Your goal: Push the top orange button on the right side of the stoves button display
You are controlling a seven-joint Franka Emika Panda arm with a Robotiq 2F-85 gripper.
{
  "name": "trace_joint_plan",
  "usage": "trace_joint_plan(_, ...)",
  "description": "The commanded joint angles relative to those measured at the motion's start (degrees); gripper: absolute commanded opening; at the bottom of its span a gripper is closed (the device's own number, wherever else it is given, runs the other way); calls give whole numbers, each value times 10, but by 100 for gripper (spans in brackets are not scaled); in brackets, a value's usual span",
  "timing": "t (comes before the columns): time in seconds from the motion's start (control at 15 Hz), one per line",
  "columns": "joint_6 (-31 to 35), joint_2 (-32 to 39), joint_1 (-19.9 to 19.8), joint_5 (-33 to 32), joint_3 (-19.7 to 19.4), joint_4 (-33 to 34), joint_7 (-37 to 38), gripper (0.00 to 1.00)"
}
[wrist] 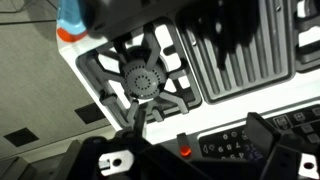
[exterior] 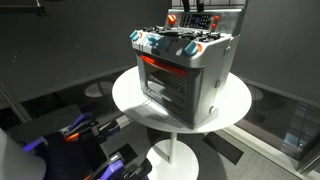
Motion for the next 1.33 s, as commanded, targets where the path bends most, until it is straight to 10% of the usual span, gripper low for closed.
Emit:
trace_joint_plan(0.0,-54,-75,-2,60,12,-53,-60,100)
trace_joint_plan(0.73,-259,-203,-9,150,15,-99,-195,100)
trace_joint_plan(1.27,-271,-196,-14,140,24,-92,-183,100)
